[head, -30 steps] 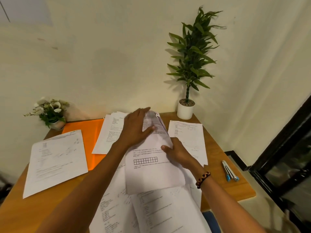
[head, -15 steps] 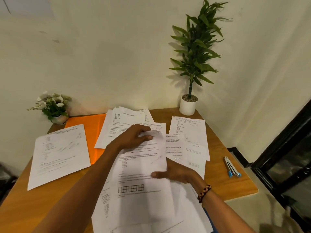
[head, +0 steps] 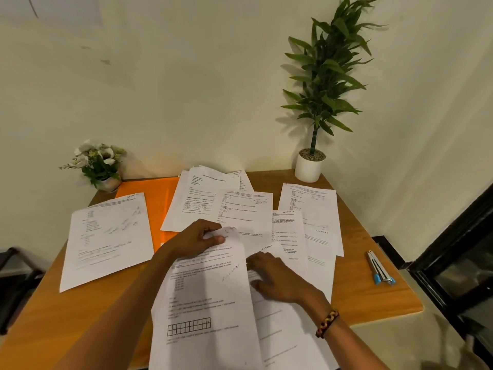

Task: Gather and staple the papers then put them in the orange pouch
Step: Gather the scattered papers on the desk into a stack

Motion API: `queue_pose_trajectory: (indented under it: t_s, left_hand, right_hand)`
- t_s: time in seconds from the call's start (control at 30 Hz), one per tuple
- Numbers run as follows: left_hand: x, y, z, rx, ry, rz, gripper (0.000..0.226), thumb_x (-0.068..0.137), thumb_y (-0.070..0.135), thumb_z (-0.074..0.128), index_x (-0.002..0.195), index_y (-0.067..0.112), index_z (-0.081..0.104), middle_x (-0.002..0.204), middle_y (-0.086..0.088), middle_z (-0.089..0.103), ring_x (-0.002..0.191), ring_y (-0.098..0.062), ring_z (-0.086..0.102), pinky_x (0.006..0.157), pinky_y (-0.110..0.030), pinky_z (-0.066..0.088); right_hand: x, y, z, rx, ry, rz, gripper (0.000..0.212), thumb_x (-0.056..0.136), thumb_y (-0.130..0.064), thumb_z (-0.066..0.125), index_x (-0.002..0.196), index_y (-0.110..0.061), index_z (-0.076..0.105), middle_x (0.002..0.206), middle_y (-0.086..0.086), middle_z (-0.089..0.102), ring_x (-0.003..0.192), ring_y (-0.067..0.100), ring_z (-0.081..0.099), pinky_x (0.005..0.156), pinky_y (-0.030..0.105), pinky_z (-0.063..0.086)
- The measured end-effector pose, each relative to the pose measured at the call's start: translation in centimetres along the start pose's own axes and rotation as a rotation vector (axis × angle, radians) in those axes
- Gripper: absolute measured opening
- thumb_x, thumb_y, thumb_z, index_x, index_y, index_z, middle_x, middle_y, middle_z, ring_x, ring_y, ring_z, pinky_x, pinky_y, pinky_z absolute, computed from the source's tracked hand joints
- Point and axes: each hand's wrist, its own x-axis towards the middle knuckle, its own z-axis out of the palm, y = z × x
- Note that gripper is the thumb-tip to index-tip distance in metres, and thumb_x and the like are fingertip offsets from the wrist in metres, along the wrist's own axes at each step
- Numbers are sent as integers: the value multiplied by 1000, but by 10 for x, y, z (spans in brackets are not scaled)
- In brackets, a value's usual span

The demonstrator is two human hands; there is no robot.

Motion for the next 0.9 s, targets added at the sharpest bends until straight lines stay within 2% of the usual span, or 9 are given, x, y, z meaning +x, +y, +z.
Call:
queue_pose_trajectory:
  t_s: [0.1, 0.23, 0.3, 0.37, 0.53, 0.63, 0.73, 0.8, 0.9]
  left_hand:
    - [-1, -3, 11, -2, -53, 37, 27, 92, 58, 62, 96, 32, 69, 97, 20, 66, 93, -12, 63, 83, -37, 52]
    - [-7, -13, 32, 115, -115, -38, 39, 92, 54, 61, 121, 28, 64, 125, 12, 60, 115, -14, 57, 95, -30, 48]
    - [-13, -12, 42, 159, -146, -57, 42, 95, 49, 59, 126, 22, 64, 130, 11, 58, 119, -17, 56, 88, -18, 43]
    - [-18, -13, 49, 169, -104, -51, 39, 98, 44, 58, 128, 20, 65, 132, 7, 61, 119, -17, 58, 85, -13, 40]
    - [-35, -16, 61, 237, -5, 13, 28, 99, 49, 51, 120, 36, 66, 125, 14, 68, 111, -7, 60, 102, -27, 47]
    - [-46, -23, 74, 241, 96, 45, 26, 101, 46, 49, 117, 37, 67, 118, 16, 70, 101, -1, 57, 96, -18, 43]
    - [-53, -30, 76, 177, 169, 60, 25, 100, 48, 48, 113, 38, 67, 111, 16, 71, 95, 0, 58, 92, -20, 48]
    - [-53, -29, 74, 163, 178, 69, 25, 101, 47, 48, 114, 37, 68, 112, 15, 72, 97, -1, 60, 91, -17, 45]
    - [-46, -28, 72, 189, 149, 76, 30, 100, 48, 49, 120, 35, 68, 121, 14, 70, 107, -5, 61, 96, -19, 44]
  right_hand:
    - [4, 4, 18, -137, 55, -59, 52, 87, -32, 58, 138, -34, 54, 148, -11, 46, 131, 15, 46, 106, 37, 42]
    - [-2, 11, 25, -72, 116, -62, 45, 94, -29, 58, 138, -35, 55, 154, -11, 43, 137, 13, 43, 112, 34, 36]
    - [-3, 15, 25, -12, 175, -65, 41, 96, -23, 57, 137, -27, 58, 152, -5, 46, 138, 16, 43, 114, 24, 29]
    - [1, 15, 24, -8, 223, -63, 39, 97, -20, 57, 135, -23, 60, 149, -3, 50, 136, 17, 45, 111, 17, 25]
    - [17, 6, 18, -131, 153, -102, 40, 96, -17, 56, 136, -18, 60, 151, 3, 49, 135, 24, 47, 109, 34, 33]
    - [25, -1, 13, -195, 116, -74, 41, 96, -12, 53, 136, -22, 59, 146, -1, 49, 130, 22, 45, 100, 36, 34]
    - [35, -2, 10, -167, 104, -64, 42, 96, -8, 52, 134, -23, 61, 137, -4, 52, 125, 22, 48, 90, 33, 32]
    - [40, 0, 6, -131, 141, -58, 48, 96, -6, 51, 141, -22, 54, 142, -3, 51, 130, 22, 45, 95, 31, 31]
    - [48, 1, -1, -183, 152, 25, 54, 102, -16, 48, 155, -23, 37, 161, 2, 34, 148, 23, 29, 117, 38, 24]
